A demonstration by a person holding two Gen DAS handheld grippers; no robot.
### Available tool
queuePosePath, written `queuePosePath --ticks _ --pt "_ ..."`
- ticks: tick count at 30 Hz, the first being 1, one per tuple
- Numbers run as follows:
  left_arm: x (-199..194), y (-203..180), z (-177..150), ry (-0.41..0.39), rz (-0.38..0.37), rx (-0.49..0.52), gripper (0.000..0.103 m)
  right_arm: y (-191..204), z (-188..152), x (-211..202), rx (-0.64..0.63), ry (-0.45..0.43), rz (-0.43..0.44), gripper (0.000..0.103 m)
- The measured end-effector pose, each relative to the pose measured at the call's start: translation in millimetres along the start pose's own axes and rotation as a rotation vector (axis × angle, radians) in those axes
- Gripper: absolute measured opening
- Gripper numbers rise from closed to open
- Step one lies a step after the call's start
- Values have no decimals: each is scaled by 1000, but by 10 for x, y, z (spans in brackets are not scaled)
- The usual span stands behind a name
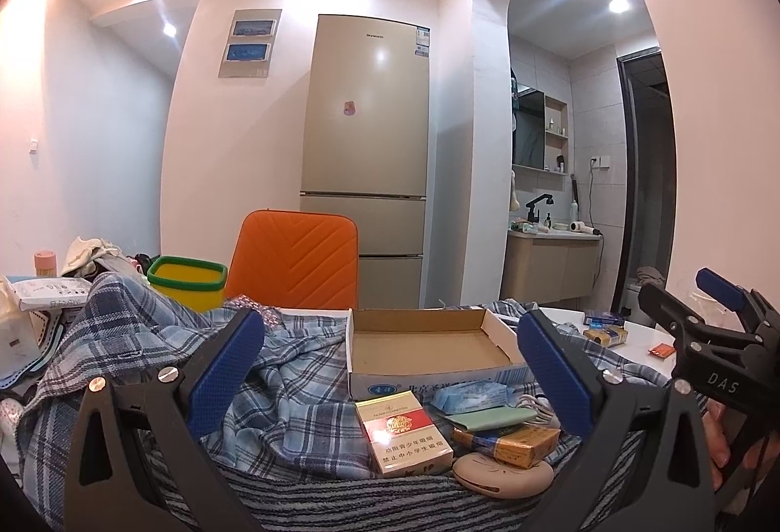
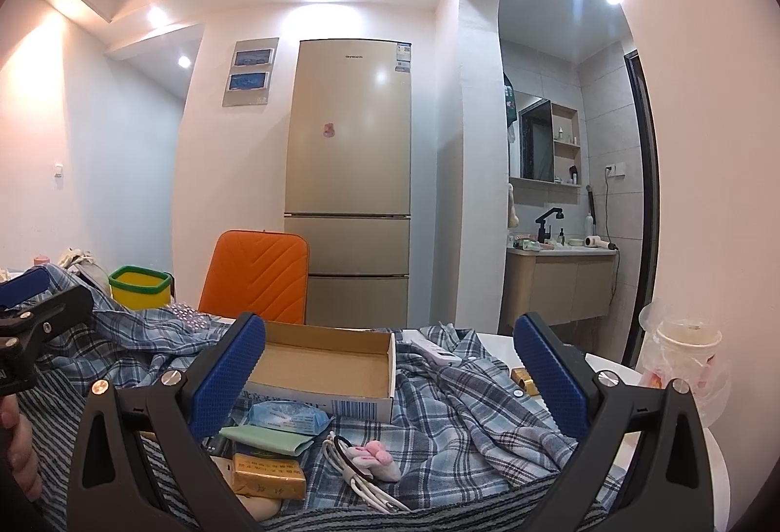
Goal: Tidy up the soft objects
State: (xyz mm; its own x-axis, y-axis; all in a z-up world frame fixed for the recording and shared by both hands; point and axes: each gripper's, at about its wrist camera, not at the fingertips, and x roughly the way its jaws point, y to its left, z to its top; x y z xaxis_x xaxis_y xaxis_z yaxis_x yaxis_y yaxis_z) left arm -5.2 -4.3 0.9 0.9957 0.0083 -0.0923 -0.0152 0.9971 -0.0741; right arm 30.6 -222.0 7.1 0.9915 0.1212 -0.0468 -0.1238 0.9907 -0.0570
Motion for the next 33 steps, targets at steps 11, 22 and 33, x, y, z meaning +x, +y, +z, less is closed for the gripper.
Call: queuePosePath --ticks 11,22,33 --pt "16 -37 35 17 21 28 103 -11 -16 -48 8 -24 -6 103" --pt "208 -149 423 148 28 46 103 -31 376 102 -15 118 49 103" --pt "649 -190 109 276 48 44 103 -67 328 636 -2 274 97 103"
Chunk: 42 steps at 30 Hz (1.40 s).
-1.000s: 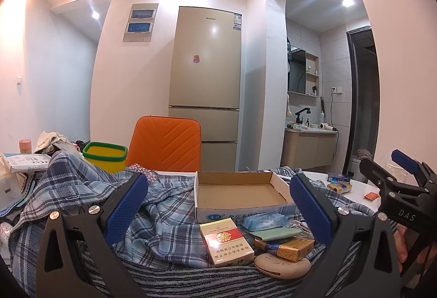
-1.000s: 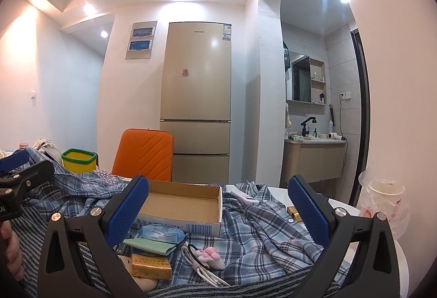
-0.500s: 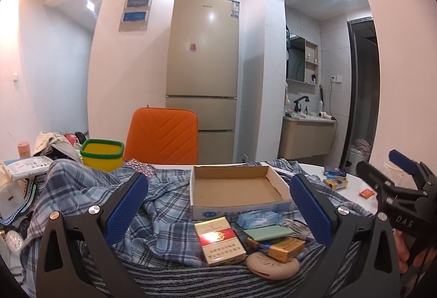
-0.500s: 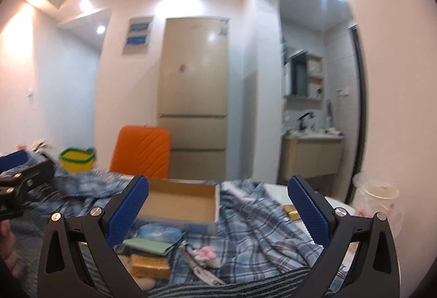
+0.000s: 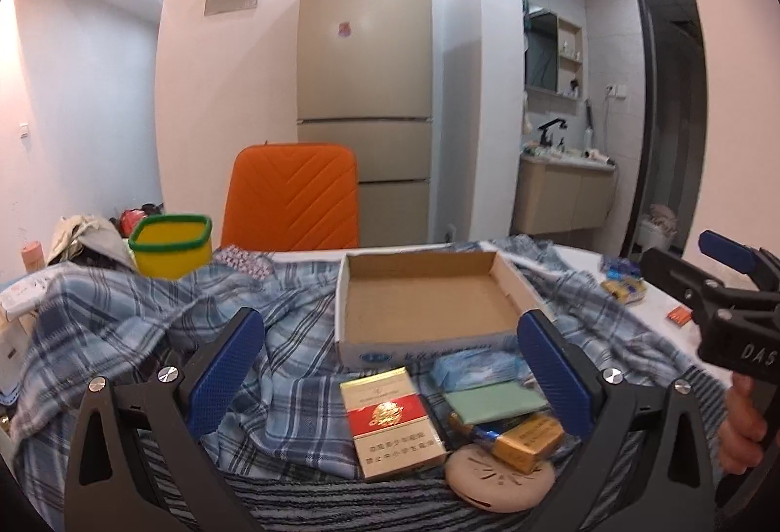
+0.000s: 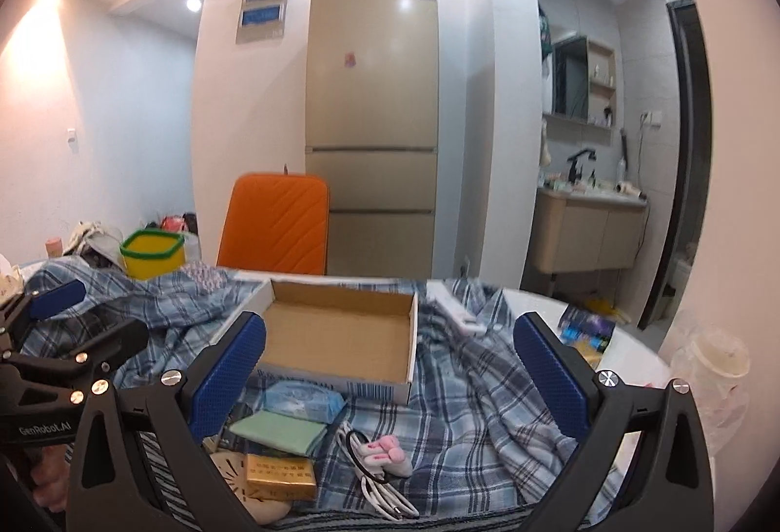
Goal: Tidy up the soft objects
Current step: 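Grasp the pink bunny hair tie with the right gripper while the left grasps the cigarette pack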
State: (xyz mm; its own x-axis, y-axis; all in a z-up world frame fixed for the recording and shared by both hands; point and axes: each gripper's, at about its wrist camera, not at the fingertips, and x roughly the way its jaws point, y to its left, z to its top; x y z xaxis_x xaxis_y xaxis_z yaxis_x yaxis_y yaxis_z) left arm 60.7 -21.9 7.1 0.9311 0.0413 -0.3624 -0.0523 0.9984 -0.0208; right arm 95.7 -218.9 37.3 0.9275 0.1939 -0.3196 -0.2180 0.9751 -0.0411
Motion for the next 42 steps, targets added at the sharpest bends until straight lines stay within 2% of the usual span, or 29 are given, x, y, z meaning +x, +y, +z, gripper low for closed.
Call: queuePosePath --ticks 2,4,9,13,18,22,24,29,32,37,38,42 --pt "97 -9 -49 38 3 7 103 -36 -76 131 2 43 10 103" --pt "172 -12 -86 81 -26 0 103 -76 -168 250 2 93 24 99" --pt "268 9 -136 128 -46 -24 103 -93 -352 549 7 236 90 89" --pt "294 8 -166 144 -45 -27 103 -74 -478 721 13 314 110 84" --pt "309 17 -187 153 -41 -30 103 -188 -550 948 82 447 131 67" --pt "301 33 -178 148 -41 -35 103 -279 -562 1062 130 531 186 60" --pt "301 31 -180 150 -42 -36 103 -332 -590 1128 173 567 200 50" --pt "314 41 -174 155 -44 -42 103 -448 -750 1320 282 668 247 45" --pt "316 45 -177 155 -44 -42 103 -448 -834 1367 293 689 244 45" --pt "331 49 -186 167 -34 -44 103 -450 -893 1388 304 662 192 43" --pt "331 51 -188 168 -36 -47 103 -458 -904 1397 308 661 191 35" --pt "342 72 -189 169 -39 -53 103 -491 -893 1366 311 645 190 26"
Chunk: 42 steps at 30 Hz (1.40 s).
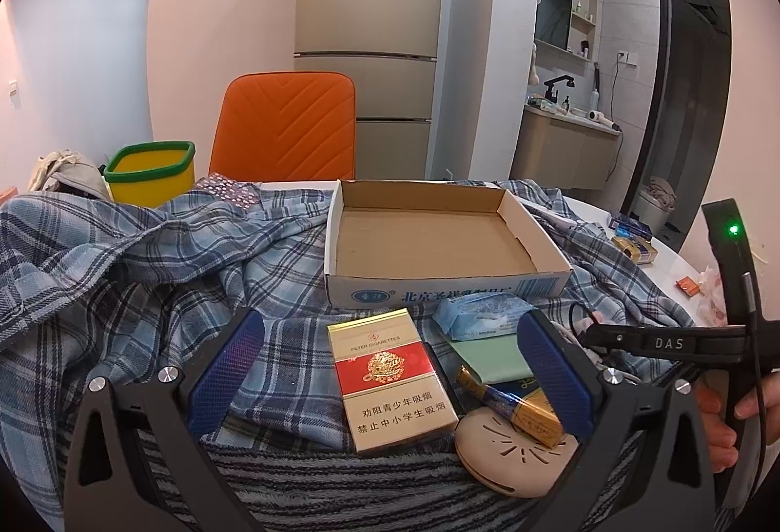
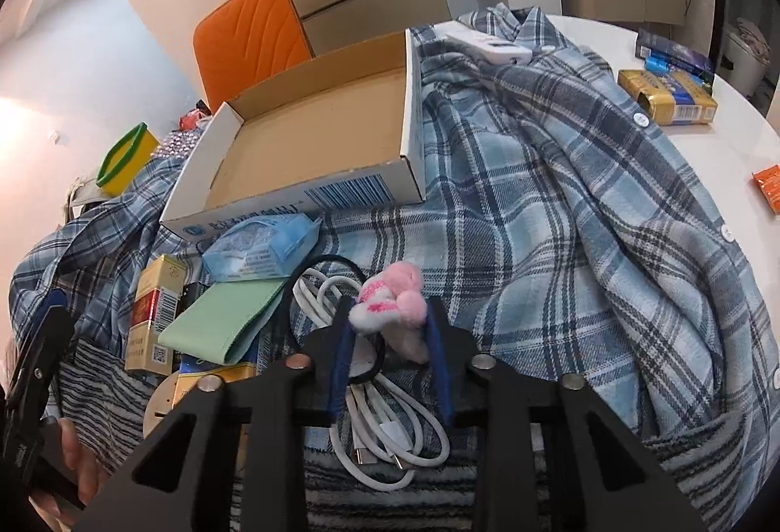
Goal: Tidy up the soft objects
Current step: 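Grasp the pink bunny hair tie with the right gripper while the left grasps the cigarette pack, then carry both items into the cardboard box and open both grippers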
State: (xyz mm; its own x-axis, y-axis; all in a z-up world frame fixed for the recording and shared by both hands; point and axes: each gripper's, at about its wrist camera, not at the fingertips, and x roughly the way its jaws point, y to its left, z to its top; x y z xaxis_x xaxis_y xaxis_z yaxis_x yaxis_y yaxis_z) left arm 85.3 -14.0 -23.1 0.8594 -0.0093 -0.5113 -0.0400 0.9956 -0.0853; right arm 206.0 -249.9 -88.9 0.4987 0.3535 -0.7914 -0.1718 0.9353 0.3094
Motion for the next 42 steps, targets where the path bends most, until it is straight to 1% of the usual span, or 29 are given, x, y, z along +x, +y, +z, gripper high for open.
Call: queuePosePath --ticks 3,5,7,8,11,14,16,17,18,19,20,21,24,27,28,32,36,38,42 --pt "6 19 1 2 6 -7 103 56 -14 -116 -40 -47 -38 24" --pt "31 54 6 16 35 -24 103 145 -26 -261 -98 -116 -70 24" --pt "88 101 9 45 35 -47 103 282 -67 -399 -177 -196 -122 24" --pt "121 116 8 61 36 -55 103 354 -103 -462 -210 -237 -131 24" --pt "211 144 -12 107 43 -63 103 508 -167 -532 -280 -288 -104 24" --pt "312 139 -39 154 26 -60 103 589 -215 -573 -312 -323 -98 24" --pt "425 106 -74 216 15 -45 103 634 -261 -607 -331 -352 -107 24" --pt "493 96 -95 253 35 -39 101 645 -279 -629 -335 -366 -108 24" --pt "544 94 -117 283 39 -37 98 652 -292 -646 -337 -377 -108 24" --pt "577 97 -137 302 26 -41 93 661 -300 -653 -339 -385 -111 24" --pt "606 110 -152 319 16 -48 90 665 -308 -664 -338 -393 -117 24" --pt "626 129 -165 332 12 -58 89 666 -317 -671 -337 -398 -122 24" --pt "655 175 -187 351 -15 -84 80 655 -321 -668 -340 -394 -117 24" --pt "663 166 -206 363 -27 -80 62 657 -321 -662 -337 -393 -118 24" --pt "644 150 -211 361 -20 -74 57 652 -319 -661 -334 -392 -117 24" --pt "518 96 -170 298 -15 -46 56 629 -305 -629 -322 -375 -115 24" --pt "421 89 -130 242 -33 -38 55 632 -317 -649 -323 -387 -113 24" --pt "324 57 -106 191 -39 -22 55 643 -333 -673 -329 -401 -113 24" --pt "53 -50 -70 50 -50 31 55 656 -381 -760 -334 -450 -116 24"
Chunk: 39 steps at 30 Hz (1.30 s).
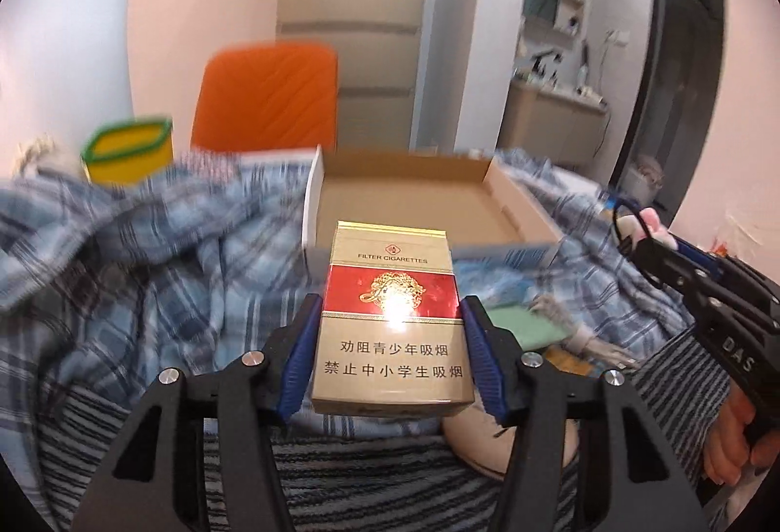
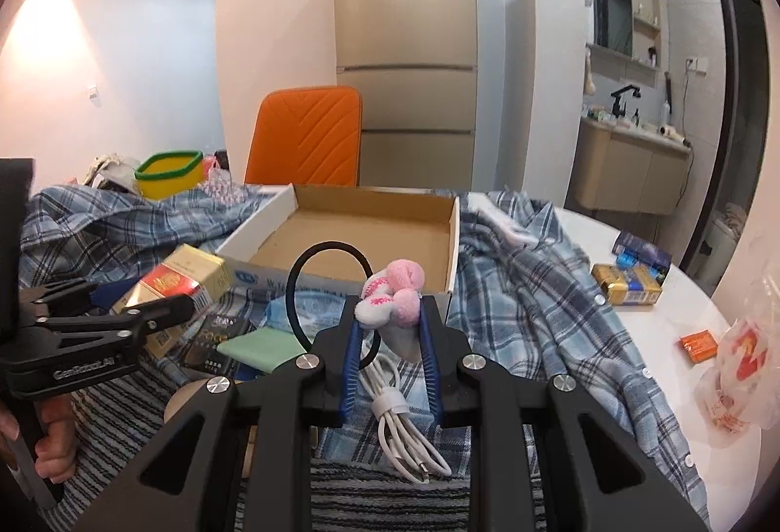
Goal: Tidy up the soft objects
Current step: 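Carry both items into the cardboard box and open both grippers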
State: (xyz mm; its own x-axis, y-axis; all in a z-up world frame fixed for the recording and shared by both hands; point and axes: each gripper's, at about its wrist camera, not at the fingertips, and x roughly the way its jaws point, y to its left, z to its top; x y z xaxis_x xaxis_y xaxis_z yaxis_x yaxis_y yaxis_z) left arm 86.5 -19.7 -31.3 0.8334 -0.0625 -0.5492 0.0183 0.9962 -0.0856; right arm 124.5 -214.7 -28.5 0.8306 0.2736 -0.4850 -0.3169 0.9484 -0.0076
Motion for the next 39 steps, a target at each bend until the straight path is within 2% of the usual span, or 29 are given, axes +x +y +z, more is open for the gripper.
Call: queuePosePath --ticks 4,8,15,22,24,28,35,39 --pt "-256 -51 6 -132 -30 34 56 12 -1 -197 -2 -98 -9 24" --pt "-394 -79 5 -208 -30 52 56 35 -11 -316 -10 -157 -36 24" --pt "-473 -70 18 -247 2 53 56 11 -28 -361 6 -178 -35 24" --pt "-717 -109 155 -315 -16 63 56 2 88 -417 15 -191 -62 24" --pt "-758 -88 287 -319 -35 45 56 20 180 -475 0 -206 -56 24" --pt "-932 -49 578 -395 8 54 56 59 483 -575 -6 -225 -56 24" --pt "-1038 -66 1078 -478 11 57 56 139 1050 -600 -4 -298 -73 24" --pt "-956 -79 1331 -479 -34 46 56 167 1326 -530 7 -334 -66 24"
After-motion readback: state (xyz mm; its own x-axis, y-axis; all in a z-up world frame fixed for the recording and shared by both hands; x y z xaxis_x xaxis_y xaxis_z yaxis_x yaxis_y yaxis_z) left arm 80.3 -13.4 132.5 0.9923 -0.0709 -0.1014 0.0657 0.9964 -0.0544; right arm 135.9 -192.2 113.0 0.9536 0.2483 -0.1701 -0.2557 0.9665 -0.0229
